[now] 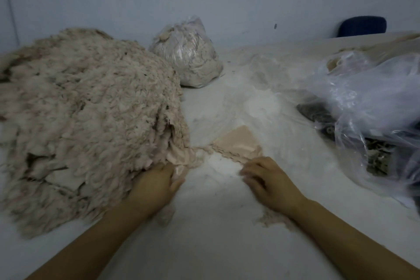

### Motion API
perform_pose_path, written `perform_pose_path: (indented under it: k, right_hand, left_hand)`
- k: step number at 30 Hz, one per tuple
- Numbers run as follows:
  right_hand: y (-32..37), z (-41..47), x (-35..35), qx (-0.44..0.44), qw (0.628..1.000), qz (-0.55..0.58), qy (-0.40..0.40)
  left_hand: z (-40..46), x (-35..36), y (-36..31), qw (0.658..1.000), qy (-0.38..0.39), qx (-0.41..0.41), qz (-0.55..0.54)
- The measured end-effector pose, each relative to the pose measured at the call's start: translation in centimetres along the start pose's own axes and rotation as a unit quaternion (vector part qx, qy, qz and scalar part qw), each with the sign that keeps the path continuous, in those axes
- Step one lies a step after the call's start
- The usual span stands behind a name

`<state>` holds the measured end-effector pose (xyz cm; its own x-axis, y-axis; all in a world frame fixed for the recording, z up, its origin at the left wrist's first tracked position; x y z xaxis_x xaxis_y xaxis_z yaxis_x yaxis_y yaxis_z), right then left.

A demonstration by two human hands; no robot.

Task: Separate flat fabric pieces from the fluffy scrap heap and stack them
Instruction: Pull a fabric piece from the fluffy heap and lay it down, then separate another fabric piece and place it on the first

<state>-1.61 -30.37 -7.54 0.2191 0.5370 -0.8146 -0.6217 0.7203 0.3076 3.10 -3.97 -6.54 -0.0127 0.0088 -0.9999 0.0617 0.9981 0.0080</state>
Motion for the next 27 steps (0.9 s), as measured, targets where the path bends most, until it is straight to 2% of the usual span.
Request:
perform_pose_path:
  k: [1, 3, 6, 9, 11, 13, 14, 16, 18, 21, 23, 27]
  right_hand:
    - [0.8, -0.4, 0.4, -0.019, 1.000, -0.006, 0.009]
    - [2.0, -0.7, 0.7, -0.021, 0.999, 0.013, 0.038]
    - [3.7, 0.2, 1.2, 0.028, 0.993, 0.101, 0.059]
    - [4.5, 2.3, 2.3, 0.099, 0.985, 0.118, 0.071]
    - [5.4, 3.9, 3.5, 0.106, 0.983, 0.113, 0.098]
    - [6.4, 5.2, 4.7, 0.085, 0.982, 0.104, 0.131]
    - [7.0, 5.7, 5.3, 0.060, 0.983, 0.089, 0.149]
    - [7.6, 6.3, 5.9, 0.019, 0.984, 0.069, 0.163]
    - [7.3, 6.2, 6.0, -0.005, 0.983, 0.059, 0.174]
    - [6.4, 4.8, 5.0, -0.053, 0.979, 0.064, 0.188]
    - [5.5, 3.6, 3.8, -0.050, 0.977, 0.087, 0.187]
    - [2.7, 2.9, 1.7, 0.015, 0.981, 0.122, 0.152]
  left_hand:
    - [-0.3, 0.0, -0.5, 0.999, -0.013, 0.024, -0.018]
    - [-0.6, -0.3, -2.0, 0.987, -0.008, 0.075, -0.144]
    - [-1.0, -1.0, -3.6, 0.936, 0.075, 0.102, -0.328]
    - [-1.2, -0.9, -3.4, 0.906, 0.152, 0.108, -0.381]
    - [-1.1, -1.4, -2.2, 0.870, 0.123, 0.072, -0.471]
    - [-0.7, -2.1, -0.5, 0.841, 0.029, 0.033, -0.539]
    - [-0.6, -2.5, 0.2, 0.850, -0.013, 0.035, -0.526]
    - [-0.3, -2.4, 0.9, 0.912, -0.048, 0.084, -0.398]
    - [0.2, -1.0, 1.5, 0.955, -0.002, 0.133, -0.266]
    - [0.7, 0.8, 2.2, 0.973, 0.060, 0.137, -0.174]
    - [1.2, 1.3, 2.5, 0.979, 0.053, 0.125, -0.149]
    - [1.4, 1.4, 1.9, 0.984, 0.024, 0.118, -0.129]
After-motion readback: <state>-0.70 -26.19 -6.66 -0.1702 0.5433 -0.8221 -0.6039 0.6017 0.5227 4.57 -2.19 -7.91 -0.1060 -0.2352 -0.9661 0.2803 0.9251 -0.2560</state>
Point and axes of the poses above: each hand's wrist, its own z-axis towards the middle knuckle, its own x-axis out of the palm, y = z × x, the point moved 3 cm from there along z, towards the middle knuckle, and after that the axes turned 12 degrees about -x, right-handed, at the moved point
